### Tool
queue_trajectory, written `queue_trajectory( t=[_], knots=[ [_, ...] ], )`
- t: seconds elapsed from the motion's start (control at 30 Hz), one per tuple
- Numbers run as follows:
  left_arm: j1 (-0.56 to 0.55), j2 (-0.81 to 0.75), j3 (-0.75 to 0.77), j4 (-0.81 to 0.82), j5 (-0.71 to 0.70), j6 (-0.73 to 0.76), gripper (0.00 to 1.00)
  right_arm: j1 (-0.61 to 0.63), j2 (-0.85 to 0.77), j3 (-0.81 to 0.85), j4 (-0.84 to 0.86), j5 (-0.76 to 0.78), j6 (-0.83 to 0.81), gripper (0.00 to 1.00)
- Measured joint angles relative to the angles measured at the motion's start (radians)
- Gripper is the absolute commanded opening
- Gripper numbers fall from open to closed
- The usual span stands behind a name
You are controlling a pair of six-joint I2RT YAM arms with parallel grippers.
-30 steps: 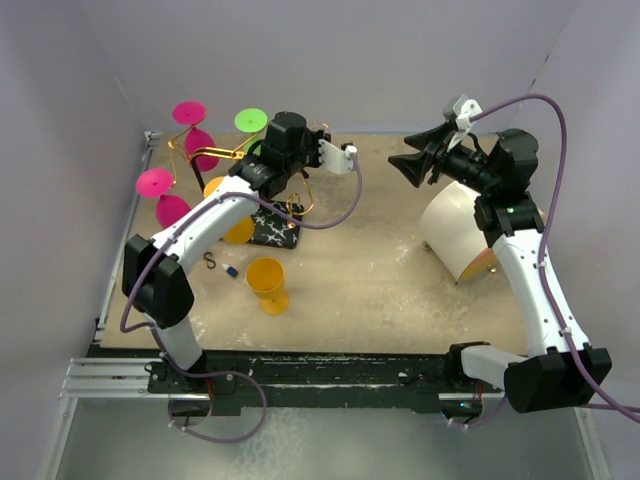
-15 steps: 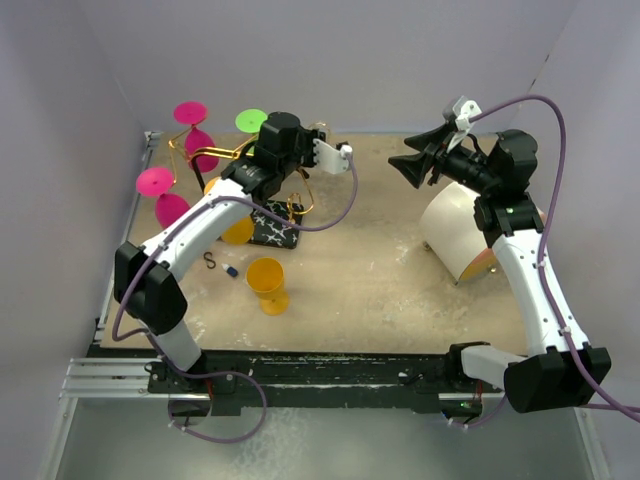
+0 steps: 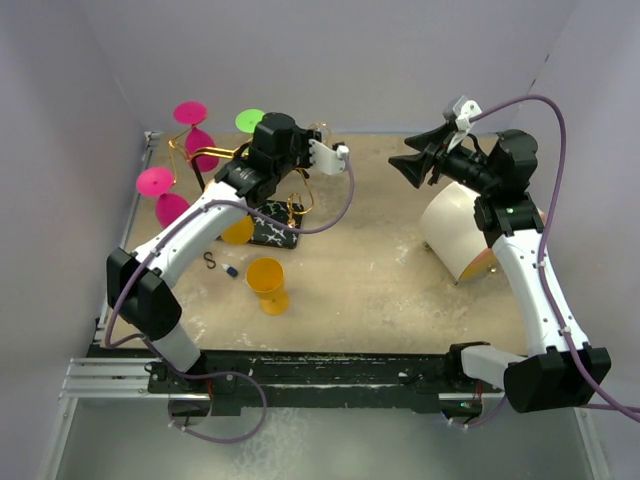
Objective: Place the wine glass upside down on the wine glass rack
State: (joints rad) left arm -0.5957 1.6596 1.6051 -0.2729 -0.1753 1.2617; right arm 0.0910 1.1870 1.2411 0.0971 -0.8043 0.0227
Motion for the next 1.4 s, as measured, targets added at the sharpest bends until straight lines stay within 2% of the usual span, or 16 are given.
queue_trajectory(
  t=[0.23,0.4,0.6,0.83,1.07,1.17,1.4],
  knots=[
    [0.000,-0.045,-0.001,-0.003,-0.016,-0.015,0.26,0.000,0.002,0.000,0.001,0.000,0.000,0.60],
    [0.000,-0.118,-0.001,-0.021,-0.017,-0.095,0.29,-0.001,0.004,0.000,0.002,0.000,0.000,0.61],
    [0.002,-0.236,-0.001,-0.127,0.029,-0.249,0.49,-0.002,0.004,0.000,0.000,0.001,-0.001,0.67],
    [0.037,-0.437,-0.044,-0.334,0.238,-0.372,0.65,-0.003,0.032,0.039,-0.091,0.031,-0.077,0.83],
    [0.064,-0.603,-0.205,-0.581,0.498,-0.389,0.94,-0.006,0.035,0.042,-0.249,0.084,-0.209,0.97],
    [0.081,-0.637,-0.281,-0.673,0.594,-0.387,0.94,-0.006,0.014,0.018,-0.302,0.103,-0.252,0.98],
    [0.085,-0.639,-0.369,-0.807,0.718,-0.376,0.85,-0.006,-0.107,-0.125,-0.342,0.117,-0.312,0.98]
  ],
)
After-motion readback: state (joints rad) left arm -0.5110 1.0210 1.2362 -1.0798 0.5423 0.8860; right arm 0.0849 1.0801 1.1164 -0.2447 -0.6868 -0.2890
